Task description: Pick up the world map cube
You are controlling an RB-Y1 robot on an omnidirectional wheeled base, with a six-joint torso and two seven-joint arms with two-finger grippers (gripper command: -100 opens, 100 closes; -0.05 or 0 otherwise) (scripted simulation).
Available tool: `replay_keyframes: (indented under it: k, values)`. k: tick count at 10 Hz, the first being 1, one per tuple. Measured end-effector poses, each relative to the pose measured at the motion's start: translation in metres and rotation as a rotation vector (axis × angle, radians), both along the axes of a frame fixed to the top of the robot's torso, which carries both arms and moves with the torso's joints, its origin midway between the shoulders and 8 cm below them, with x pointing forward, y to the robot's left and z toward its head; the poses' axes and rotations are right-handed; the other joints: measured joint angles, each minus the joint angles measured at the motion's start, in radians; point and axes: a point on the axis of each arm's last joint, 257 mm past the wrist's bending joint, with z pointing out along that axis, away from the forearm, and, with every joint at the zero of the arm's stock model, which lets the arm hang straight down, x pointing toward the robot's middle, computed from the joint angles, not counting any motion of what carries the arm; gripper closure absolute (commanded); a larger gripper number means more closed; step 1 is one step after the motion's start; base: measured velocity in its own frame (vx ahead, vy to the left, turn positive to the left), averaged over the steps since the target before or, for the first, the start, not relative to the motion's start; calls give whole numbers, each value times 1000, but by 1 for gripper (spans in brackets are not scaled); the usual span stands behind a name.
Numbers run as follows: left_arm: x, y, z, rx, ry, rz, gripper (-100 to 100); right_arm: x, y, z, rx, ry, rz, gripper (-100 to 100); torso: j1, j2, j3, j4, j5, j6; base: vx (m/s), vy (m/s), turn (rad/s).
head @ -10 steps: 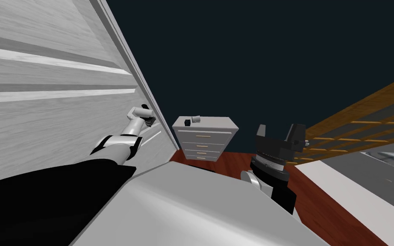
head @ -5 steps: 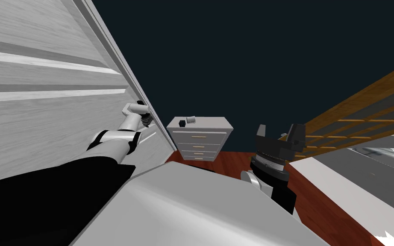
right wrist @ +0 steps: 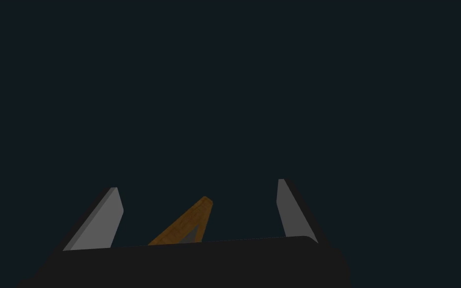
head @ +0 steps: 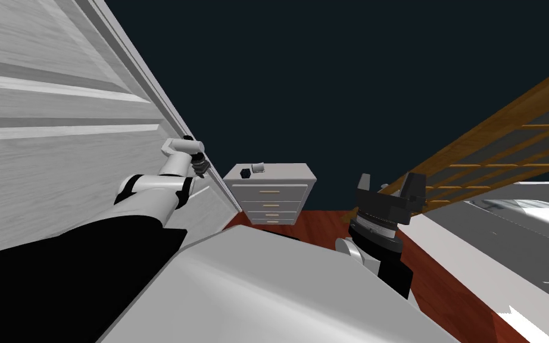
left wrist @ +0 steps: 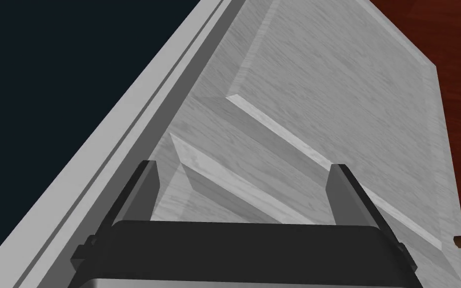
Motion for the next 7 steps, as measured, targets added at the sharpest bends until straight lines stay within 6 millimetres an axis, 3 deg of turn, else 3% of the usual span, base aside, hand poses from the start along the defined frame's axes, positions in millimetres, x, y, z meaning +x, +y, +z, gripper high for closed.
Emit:
replay_keyframes:
  k: [7]
  values:
    - [-32,-25,13,-194,71,59,-100,0,0,0,0,0,0,0,0,1,1,0,0,0,40,-120,-77]
